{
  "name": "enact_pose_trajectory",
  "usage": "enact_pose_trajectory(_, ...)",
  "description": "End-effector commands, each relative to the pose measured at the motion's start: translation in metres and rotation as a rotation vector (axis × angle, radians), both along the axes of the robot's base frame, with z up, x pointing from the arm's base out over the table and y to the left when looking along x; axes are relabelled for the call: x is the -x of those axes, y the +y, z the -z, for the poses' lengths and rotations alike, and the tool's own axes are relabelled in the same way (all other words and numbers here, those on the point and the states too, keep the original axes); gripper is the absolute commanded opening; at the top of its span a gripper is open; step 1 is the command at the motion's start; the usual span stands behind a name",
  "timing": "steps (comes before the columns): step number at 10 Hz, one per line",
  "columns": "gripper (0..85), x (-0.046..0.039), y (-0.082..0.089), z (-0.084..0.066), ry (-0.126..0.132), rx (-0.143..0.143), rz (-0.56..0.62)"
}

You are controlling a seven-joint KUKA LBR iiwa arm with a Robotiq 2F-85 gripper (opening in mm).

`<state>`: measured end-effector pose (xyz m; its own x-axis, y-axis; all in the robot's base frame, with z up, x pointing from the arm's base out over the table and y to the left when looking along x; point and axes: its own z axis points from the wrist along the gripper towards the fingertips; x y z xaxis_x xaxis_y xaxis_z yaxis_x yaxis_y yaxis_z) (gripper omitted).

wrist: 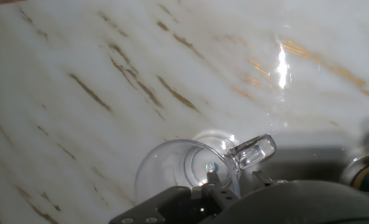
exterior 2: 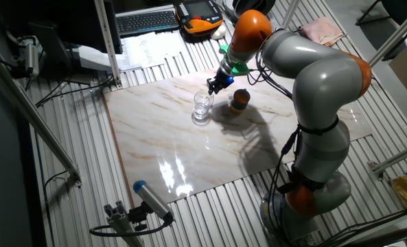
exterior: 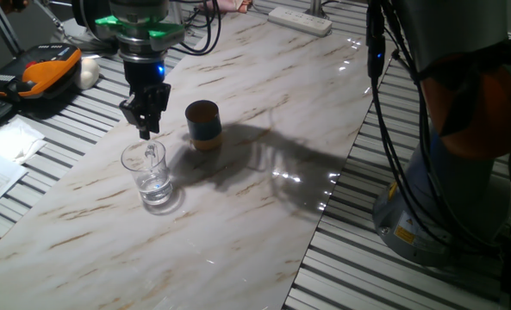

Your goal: Pour the water from one cup into another empty cup

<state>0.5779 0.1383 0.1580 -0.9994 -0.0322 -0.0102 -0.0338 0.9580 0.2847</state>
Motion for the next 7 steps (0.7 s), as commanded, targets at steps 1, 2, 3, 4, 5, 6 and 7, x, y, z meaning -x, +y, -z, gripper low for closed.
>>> enact_pose_trajectory(1, 34.0, 0.0004, 0.0012, 0.0011, 0.0, 0.0, 0.001)
enact_pose_trajectory(2, 34.0, 0.0011, 0.0029, 0.0032, -0.002, 0.003, 0.003)
enact_pose_trajectory(3, 34.0, 0.0011, 0.003, 0.0046, -0.003, 0.005, 0.001)
enact_pose_trajectory(4, 34.0, 0.001, 0.0021, 0.005, -0.004, 0.005, -0.002)
enact_pose_trajectory(5, 34.0, 0.0009, 0.0012, 0.0051, -0.003, 0.005, -0.005)
enact_pose_trajectory(6, 34.0, 0.0009, 0.0011, 0.0056, -0.004, 0.005, -0.007)
enact_pose_trajectory(7, 34.0, 0.001, 0.0013, 0.0065, -0.004, 0.005, -0.008)
